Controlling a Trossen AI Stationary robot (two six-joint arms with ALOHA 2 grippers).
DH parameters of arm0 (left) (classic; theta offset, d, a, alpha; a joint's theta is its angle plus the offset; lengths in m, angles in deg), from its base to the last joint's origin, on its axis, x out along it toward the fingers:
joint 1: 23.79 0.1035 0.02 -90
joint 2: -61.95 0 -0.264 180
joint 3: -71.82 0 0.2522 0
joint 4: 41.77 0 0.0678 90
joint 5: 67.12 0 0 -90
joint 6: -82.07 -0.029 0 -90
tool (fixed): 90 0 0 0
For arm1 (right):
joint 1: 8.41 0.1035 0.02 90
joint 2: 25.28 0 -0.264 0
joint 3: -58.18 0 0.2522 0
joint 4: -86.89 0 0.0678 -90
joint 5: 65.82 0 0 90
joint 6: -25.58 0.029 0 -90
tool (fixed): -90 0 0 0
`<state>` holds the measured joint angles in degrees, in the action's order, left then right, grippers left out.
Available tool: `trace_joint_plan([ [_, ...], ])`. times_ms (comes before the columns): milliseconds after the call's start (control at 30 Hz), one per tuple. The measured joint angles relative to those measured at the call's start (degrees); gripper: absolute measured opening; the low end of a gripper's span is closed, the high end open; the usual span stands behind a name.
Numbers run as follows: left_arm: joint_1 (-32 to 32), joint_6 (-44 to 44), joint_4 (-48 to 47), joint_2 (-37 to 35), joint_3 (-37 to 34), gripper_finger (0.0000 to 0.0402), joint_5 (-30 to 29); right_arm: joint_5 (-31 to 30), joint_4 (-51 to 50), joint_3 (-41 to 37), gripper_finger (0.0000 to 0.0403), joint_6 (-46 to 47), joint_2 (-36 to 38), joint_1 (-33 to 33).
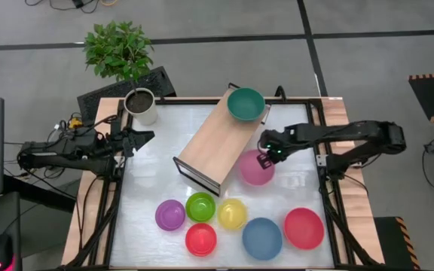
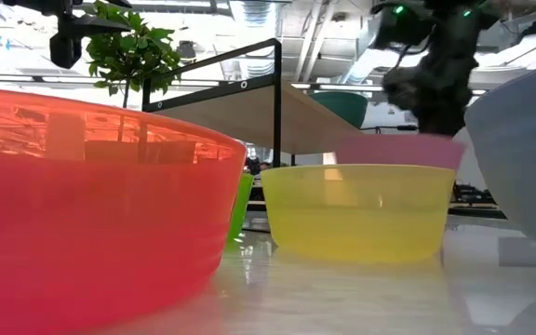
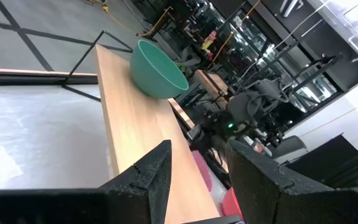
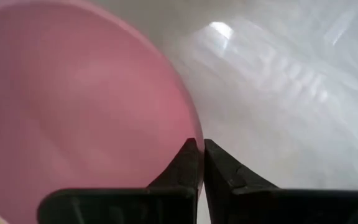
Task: Place and stack bowls onto a shelf
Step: Stack the pink bowl on the green bowl
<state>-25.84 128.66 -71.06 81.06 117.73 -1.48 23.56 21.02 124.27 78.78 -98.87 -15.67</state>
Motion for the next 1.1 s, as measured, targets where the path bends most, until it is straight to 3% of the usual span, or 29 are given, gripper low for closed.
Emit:
trace_joint_plan([
  [233, 0.0, 0.0, -0.2, 0.0, 0.0, 0.014, 0.0, 7.9, -4.6, 4.7, 0.0027, 3.6, 11.1, 0.0],
  [433, 0.0, 0.0, -0.2, 0.0, 0.0, 0.014, -0.2, 4.0, -4.7, 16.3, 0.0027, -0.7, 13.3, -4.4],
  [767, 0.0, 0.0, -0.3, 0.0, 0.0, 0.014, -0.3, 1.6, -11.8, 36.5, 0.0027, -19.0, 2.8, -21.3],
  [1100, 0.0, -0.3, -0.6, 0.0, 0.0, 0.014, -0.3, 4.9, -12.5, 45.0, 0.0027, -28.1, -8.9, -32.8],
])
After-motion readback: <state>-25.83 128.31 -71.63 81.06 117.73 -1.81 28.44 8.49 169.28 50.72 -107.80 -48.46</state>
